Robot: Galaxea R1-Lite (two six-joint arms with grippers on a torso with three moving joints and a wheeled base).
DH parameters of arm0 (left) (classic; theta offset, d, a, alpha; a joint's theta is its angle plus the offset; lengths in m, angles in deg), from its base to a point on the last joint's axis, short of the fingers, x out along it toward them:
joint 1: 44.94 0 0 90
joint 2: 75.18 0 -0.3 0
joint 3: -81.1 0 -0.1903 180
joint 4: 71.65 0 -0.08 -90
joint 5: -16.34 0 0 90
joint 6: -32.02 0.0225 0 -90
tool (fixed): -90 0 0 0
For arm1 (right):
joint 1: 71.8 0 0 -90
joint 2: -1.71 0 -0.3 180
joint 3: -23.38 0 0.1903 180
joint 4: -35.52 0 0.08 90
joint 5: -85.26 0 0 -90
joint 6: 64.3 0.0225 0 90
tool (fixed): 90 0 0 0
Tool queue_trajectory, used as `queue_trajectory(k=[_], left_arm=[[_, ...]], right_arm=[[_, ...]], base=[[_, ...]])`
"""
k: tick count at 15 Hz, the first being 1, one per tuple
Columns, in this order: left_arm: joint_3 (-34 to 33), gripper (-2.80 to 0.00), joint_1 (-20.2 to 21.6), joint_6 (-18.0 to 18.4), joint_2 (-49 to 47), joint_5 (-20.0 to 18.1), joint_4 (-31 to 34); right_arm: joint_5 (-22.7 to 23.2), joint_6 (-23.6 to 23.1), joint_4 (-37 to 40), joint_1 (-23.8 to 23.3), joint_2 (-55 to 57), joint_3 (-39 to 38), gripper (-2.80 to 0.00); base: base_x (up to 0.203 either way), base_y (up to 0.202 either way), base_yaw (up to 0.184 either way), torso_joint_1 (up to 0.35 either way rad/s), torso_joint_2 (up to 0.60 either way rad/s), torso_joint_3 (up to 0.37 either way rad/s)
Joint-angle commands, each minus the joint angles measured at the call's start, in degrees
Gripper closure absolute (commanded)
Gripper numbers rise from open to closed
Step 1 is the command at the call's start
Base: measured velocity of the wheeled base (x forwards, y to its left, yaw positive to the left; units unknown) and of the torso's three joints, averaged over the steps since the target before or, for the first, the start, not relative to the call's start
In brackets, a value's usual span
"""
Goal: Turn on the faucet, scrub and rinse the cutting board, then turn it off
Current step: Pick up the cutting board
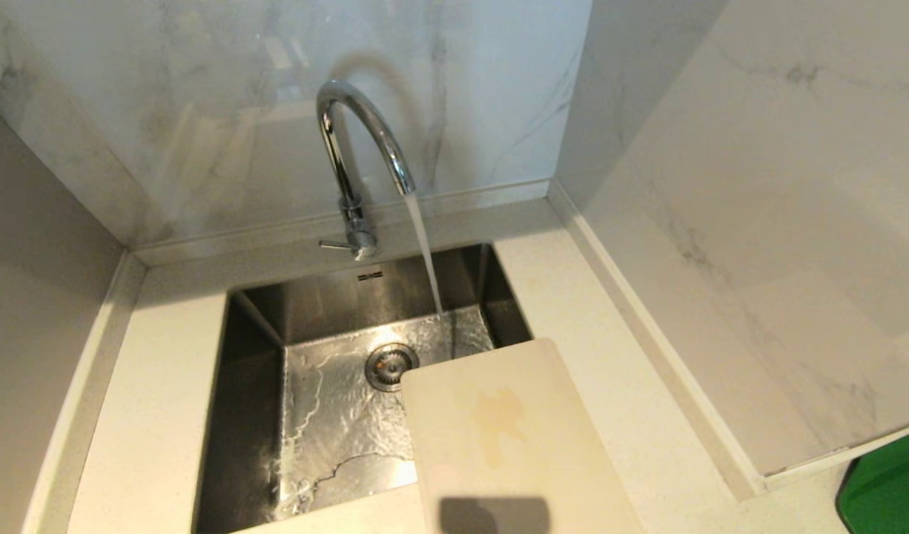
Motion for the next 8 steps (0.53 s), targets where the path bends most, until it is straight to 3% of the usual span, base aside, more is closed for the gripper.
queue_trajectory(k=[1,8], left_arm=[[-0.1,0.0,0.0,-0.3,0.1,0.0,0.1],[-0.2,0.0,0.0,-0.9,0.1,0.7,0.1]], right_arm=[[0.0,0.0,0.0,0.0,0.0,0.0,0.0],[0.0,0.0,0.0,0.0,0.0,0.0,0.0]], base=[[0.0,0.0,0.0,0.0,0.0,0.0],[0.0,0.0,0.0,0.0,0.0,0.0]])
